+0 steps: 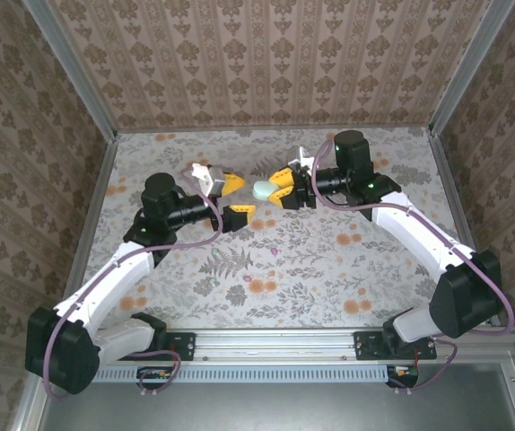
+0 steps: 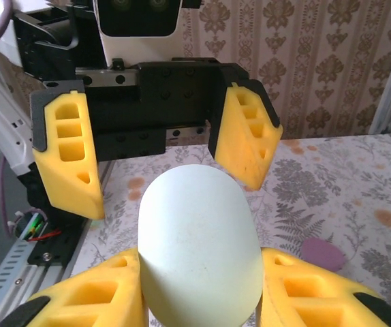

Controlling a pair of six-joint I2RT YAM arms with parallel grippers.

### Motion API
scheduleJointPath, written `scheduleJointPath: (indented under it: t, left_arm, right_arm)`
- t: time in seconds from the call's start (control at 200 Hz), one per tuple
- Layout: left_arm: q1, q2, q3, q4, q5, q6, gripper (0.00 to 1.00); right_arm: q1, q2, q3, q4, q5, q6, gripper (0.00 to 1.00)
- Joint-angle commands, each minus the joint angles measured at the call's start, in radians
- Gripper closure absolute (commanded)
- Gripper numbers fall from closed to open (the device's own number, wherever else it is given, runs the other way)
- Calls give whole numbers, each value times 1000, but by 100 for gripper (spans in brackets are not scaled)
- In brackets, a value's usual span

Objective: Insert wireless bluetooth earbuds into charging case

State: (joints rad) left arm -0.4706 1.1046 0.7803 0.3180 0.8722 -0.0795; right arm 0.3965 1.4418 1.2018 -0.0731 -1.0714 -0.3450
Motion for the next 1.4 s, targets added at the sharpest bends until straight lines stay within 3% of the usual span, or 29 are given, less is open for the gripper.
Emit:
scheduleJointPath:
  t: [0.0, 0.1, 0.75, 1.395]
  left_arm:
    - [5, 25, 42, 1, 126, 64, 19]
    - [-3, 51, 60, 35, 174, 29, 20]
    - [-57, 111, 120, -19, 115, 35, 50]
    - [-72, 107, 129, -35, 106, 53, 52]
  right_arm:
    - [2, -17, 15, -24, -58, -25, 64]
    - [2, -17, 14, -10, -50, -19, 64]
    - [13, -17, -1, 55, -41, -4, 64]
    - [22, -11, -2, 68, -23, 0, 64]
